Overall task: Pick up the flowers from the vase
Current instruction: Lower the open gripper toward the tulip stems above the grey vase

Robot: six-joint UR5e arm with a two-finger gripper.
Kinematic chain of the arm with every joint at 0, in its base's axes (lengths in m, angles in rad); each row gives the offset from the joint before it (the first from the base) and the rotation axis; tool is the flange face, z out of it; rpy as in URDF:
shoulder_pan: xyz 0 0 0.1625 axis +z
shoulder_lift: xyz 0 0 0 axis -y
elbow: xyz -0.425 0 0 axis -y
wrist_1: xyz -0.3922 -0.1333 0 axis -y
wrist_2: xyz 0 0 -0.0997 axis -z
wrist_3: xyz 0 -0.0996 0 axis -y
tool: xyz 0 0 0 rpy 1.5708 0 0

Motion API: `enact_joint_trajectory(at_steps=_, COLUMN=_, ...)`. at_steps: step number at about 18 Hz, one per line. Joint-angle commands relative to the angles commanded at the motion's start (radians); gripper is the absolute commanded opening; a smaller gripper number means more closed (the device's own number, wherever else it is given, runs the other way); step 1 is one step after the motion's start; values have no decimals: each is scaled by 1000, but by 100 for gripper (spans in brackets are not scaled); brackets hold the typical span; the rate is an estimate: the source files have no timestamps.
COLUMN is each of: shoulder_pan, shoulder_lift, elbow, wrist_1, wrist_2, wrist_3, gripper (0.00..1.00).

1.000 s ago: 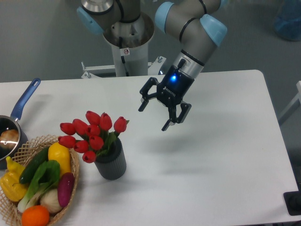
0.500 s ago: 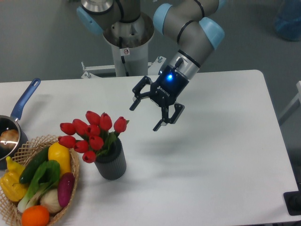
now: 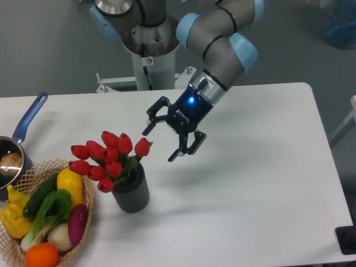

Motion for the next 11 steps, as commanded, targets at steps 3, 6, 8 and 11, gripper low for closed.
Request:
enact_joint_trajectory(at_steps=3, shoulder_pan=-12, shoulder_lift=-20, elbow=15, wrist_1=6, wrist_2=3, wrist_3=9, gripper=100)
enact_joint_trajectory(at_steps=6, shoulder_pan=-40, shoulder_lift=-52, elbow=43, wrist_1=47, wrist_2=9, wrist_3=9, gripper=100)
enact_joint_trajectory(at_steps=8, shoulder_pan=-43, shoulder_lift=-58, elbow=46, wrist_1=52, wrist_2=3, wrist_3=8, gripper=100)
enact_joint_trajectory(at_steps=11, shoulder_pan=-43, shoulder_lift=-58, elbow=46, wrist_1=54, wrist_2=2, wrist_3=11, gripper=100)
